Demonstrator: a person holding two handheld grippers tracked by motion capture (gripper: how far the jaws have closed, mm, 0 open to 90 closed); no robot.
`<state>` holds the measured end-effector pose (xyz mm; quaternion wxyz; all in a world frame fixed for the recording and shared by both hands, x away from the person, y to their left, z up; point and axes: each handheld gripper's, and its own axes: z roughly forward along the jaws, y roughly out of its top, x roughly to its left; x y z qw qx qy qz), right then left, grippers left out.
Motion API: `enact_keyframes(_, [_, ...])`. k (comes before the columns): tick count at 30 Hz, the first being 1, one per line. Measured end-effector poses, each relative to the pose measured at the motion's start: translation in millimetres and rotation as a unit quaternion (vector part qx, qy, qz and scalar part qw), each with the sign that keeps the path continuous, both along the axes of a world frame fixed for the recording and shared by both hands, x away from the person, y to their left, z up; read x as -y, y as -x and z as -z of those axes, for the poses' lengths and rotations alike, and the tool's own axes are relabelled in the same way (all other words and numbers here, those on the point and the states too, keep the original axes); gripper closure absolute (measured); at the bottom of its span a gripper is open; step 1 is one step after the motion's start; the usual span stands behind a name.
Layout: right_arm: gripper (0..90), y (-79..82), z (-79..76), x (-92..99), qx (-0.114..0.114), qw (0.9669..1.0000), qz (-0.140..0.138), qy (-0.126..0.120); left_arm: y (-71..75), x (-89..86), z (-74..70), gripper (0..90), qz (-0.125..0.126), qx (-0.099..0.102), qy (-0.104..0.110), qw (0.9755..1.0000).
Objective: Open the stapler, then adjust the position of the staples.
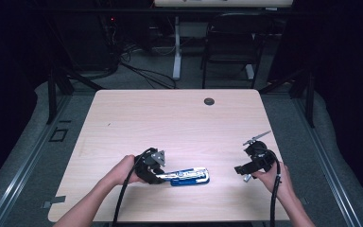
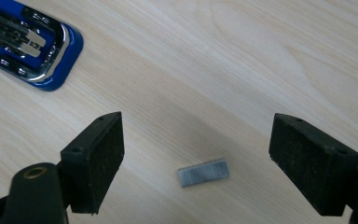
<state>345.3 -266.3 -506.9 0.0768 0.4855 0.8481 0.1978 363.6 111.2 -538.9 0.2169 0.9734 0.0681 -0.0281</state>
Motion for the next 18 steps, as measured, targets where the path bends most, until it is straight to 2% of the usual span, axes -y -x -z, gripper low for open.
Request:
enact_keyframes(5, [18.0, 2.9, 0.6, 8.3, 0.001, 0.9999, 0.015, -0.008, 0.2, 0.0, 0.1, 65.1, 0.000, 0.000, 0.000, 1.0000])
enact_keyframes(8, [18.5, 2.7, 1.2, 12.1, -0.005, 0.9999, 0.016, -0.003, -0.6, 0.1, -0.2, 65.0, 0.001, -0.007, -0.003, 1.0000])
enact_keyframes(10, [19.7, 3.0, 2.5, 12.5, 0.001, 0.9996, 0.029, -0.007, 0.1, 0.5, -0.2, 65.0, 0.000, -0.004, -0.003, 1.0000])
enact_keyframes(11, [20.5, 2.1, 1.2, 14.3, -0.004, 0.9998, 0.022, -0.002, 0.3, 0.6, -0.1, 65.1, -0.001, -0.004, -0.003, 1.0000])
enact_keyframes(18, [24.4, -0.3, 3.5, 15.8, -0.020, 0.9993, 0.031, 0.007, -0.1, 0.2, 0.4, 65.1, -0.001, -0.004, -0.002, 1.0000])
